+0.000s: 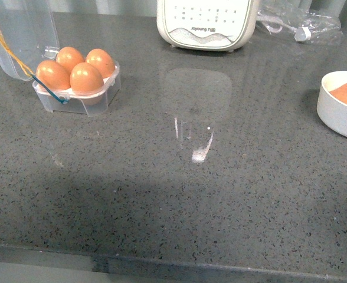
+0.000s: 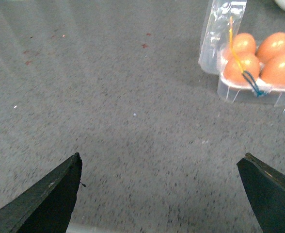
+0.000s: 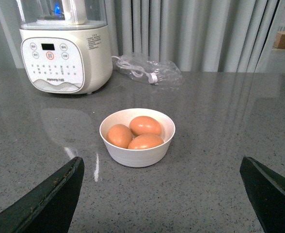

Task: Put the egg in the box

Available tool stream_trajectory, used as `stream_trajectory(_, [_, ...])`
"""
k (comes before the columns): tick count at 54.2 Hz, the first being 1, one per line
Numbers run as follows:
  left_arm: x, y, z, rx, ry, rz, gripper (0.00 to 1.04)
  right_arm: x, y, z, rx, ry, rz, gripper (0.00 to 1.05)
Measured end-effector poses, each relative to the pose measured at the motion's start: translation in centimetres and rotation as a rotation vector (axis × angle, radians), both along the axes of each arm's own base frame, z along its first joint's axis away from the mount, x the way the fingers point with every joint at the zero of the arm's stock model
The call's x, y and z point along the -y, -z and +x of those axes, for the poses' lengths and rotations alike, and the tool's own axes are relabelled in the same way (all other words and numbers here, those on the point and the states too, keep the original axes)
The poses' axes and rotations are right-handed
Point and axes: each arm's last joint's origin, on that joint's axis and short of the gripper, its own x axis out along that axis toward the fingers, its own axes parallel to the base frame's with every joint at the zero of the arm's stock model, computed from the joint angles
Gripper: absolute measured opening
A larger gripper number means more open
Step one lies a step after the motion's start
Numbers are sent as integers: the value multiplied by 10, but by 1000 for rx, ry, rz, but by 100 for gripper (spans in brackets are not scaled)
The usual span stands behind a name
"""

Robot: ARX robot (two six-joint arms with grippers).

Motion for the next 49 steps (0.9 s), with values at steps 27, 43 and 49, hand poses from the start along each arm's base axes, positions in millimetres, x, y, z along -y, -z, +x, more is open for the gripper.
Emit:
stream_trajectory(27, [-55,-2,142,1,-114,51,98,0,0,0,0,0,0,97])
stream_trajectory(43, [-76,-11,187,-5,-123,74,98,0,0,0,0,0,0,97])
stream_trajectory(49, [-80,-14,196,-8,-123,82,98,0,0,0,0,0,1,97])
